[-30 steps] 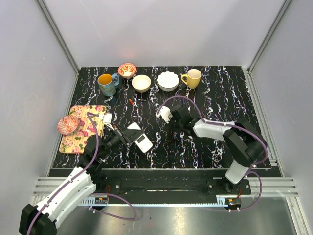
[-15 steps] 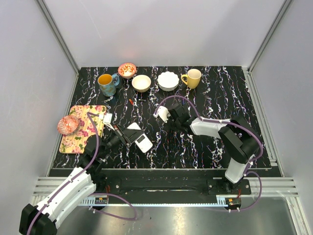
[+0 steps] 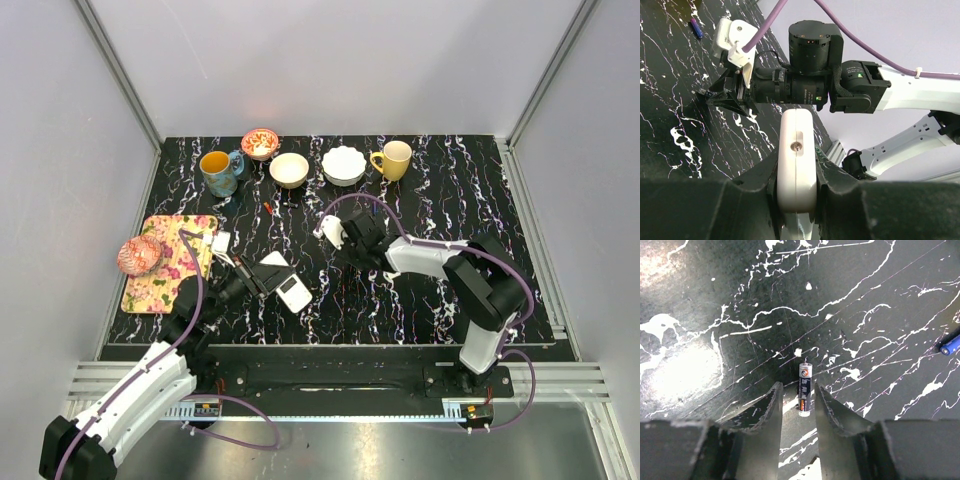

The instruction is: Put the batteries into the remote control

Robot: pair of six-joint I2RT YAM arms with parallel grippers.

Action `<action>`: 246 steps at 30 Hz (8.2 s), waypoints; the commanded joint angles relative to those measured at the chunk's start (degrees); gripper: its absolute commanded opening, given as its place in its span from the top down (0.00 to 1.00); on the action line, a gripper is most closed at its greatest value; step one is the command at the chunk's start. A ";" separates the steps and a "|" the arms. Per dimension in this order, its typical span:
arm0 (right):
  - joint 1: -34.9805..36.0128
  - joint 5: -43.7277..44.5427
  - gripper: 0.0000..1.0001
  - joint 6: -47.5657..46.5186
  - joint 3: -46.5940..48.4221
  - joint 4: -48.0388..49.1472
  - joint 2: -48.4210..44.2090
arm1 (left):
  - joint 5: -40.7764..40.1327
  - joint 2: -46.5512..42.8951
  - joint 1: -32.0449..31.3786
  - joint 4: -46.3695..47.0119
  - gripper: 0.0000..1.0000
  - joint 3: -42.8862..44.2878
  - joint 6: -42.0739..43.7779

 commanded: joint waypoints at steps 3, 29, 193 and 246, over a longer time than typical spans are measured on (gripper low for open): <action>0.47 3.26 0.62 3.94 4.54 -1.46 0.75 | -0.43 -0.34 -0.16 2.17 1.00 0.14 0.01; -0.76 3.70 0.65 6.15 8.77 -7.96 3.21 | -0.69 0.01 -0.16 2.96 1.00 -0.31 0.01; 37.47 1.77 1.00 -5.37 6.66 -32.31 -31.68 | 41.23 40.44 -2.45 -26.12 1.00 43.99 10.55; 37.82 3.44 0.93 -5.72 2.27 -31.08 -34.41 | 42.72 37.28 -2.45 2.96 1.00 33.27 -10.80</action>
